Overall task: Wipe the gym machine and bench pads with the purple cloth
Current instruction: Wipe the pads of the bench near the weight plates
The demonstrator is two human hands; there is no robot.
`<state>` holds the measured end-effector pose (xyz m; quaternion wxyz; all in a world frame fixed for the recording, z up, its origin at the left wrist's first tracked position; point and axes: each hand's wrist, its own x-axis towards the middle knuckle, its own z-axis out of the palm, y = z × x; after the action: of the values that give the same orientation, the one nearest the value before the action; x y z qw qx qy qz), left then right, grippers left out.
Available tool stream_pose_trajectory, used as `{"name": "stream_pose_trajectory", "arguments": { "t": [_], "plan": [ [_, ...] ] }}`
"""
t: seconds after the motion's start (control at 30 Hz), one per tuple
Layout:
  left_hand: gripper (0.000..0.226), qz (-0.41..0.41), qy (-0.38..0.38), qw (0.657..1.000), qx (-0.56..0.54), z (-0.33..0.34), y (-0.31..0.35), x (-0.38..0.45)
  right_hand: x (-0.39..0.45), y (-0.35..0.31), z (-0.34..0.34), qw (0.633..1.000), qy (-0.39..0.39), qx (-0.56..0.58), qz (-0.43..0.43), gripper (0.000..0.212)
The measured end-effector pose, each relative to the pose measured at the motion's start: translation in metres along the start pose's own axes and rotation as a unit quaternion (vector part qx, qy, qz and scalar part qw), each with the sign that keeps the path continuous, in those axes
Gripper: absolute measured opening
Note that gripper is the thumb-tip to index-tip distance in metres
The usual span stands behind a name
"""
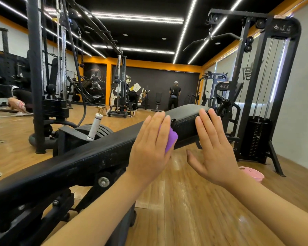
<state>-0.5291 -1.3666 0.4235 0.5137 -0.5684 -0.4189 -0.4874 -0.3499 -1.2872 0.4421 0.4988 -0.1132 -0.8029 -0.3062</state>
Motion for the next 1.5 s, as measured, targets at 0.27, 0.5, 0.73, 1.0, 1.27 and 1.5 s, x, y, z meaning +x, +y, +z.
{"name": "stream_pose_trajectory", "arguments": {
  "t": [0.27,0.5,0.73,1.0,1.27,1.5],
  "plan": [
    [0.041,0.026,0.011,0.999,0.045,0.015,0.021,0.017,0.000,-0.002,0.007,1.000,0.020,0.002,0.003,0.083],
    [0.048,0.041,-0.039,0.993,0.107,-0.022,-0.025,-0.032,0.001,-0.006,0.003,1.000,-0.002,-0.026,0.017,0.077],
    [0.061,-0.044,-0.019,0.999,-0.007,0.001,0.016,0.020,0.001,-0.012,0.000,0.999,-0.004,-0.015,0.029,0.073],
    [0.040,0.000,0.005,0.998,0.063,-0.010,-0.002,-0.018,0.002,-0.018,0.005,0.997,0.002,-0.048,0.053,0.075],
    [0.039,0.000,-0.008,0.999,0.044,-0.001,0.007,0.004,0.013,-0.021,0.008,0.995,-0.010,-0.099,-0.020,0.077],
    [0.042,0.033,-0.029,0.997,0.066,-0.034,-0.043,-0.038,0.011,-0.012,0.001,0.994,0.006,-0.092,-0.055,0.069]
  ]
}}
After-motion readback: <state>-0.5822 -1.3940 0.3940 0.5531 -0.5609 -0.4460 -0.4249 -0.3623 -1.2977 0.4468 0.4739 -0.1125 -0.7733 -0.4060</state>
